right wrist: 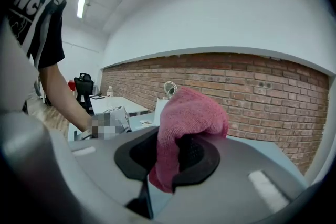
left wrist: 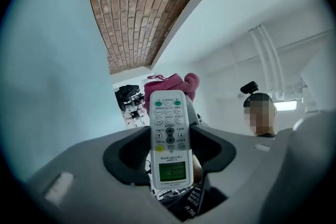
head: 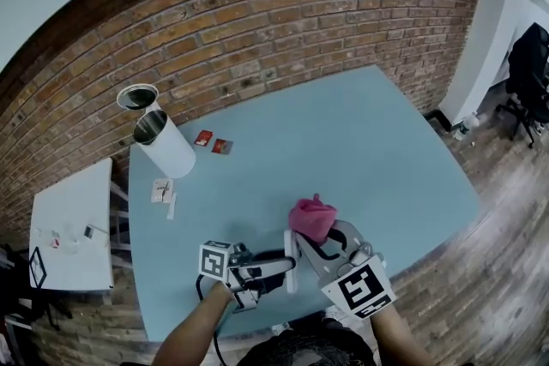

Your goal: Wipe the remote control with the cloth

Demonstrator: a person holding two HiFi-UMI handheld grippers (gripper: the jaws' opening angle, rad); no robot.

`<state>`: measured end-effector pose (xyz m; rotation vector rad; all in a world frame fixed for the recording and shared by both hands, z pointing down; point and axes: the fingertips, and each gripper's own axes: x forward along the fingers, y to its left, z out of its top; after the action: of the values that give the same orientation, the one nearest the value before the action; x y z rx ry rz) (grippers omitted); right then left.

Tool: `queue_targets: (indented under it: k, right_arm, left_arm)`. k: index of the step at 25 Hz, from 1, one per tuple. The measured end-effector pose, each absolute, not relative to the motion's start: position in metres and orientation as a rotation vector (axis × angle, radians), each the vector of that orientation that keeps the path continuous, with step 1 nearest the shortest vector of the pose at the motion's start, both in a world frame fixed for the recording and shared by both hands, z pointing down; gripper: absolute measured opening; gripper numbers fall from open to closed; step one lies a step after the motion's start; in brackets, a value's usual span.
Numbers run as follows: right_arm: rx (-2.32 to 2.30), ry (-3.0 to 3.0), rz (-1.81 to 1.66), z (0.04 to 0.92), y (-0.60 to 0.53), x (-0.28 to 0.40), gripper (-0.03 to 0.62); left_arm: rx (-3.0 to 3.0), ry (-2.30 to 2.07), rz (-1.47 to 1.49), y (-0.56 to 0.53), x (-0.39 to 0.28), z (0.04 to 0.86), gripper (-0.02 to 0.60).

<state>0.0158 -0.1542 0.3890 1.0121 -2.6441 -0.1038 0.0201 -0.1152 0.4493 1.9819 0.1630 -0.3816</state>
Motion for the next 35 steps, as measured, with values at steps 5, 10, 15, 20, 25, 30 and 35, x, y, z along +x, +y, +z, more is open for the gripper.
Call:
queue_targets:
  k: [5,10,15,20,25,30,35]
  right_arm:
    - [1.015,-2.646,-0.173,0.379,-0.151,0.002,0.063]
    - [0.998,-2.65,-0.182,0.378,-0.144,-0.006,0.063]
    - [0.987,-2.667,-0.162,0.379,-0.139,-0.01,0.063]
    - [0.983,-2.67,-0.142,0.38,-0.137,-0.011,0.063]
    - [0.965,-2.674,-0.137,0.382,-0.132,-0.012,0.063]
    - [0.95,-2.676,-0.128,0.384,-0.129,-0.012,0.063]
    - [0.95,-2.685,-0.104,0.385,-0.128,-0.011,0.063]
  left_arm:
    - [1.946,0.146,-0.501,-0.125,0.009,0.439,0.235]
    - [1.9,0.119,-0.597,-0.133,-0.001,0.434,0.235]
    - [1.904,0.063,-0.632,-0.139,-0.006,0.433,0.235]
    - [1.884,0.0,-0.72,-0.15,-0.015,0.43,0.235]
    - [1.881,-0.061,-0.754,-0.158,-0.02,0.428,0.235]
    - [1.882,-0.144,-0.788,-0.168,-0.027,0.427,0.235]
    - [1.856,-0.254,-0.831,-0.181,-0.038,0.429,0.235]
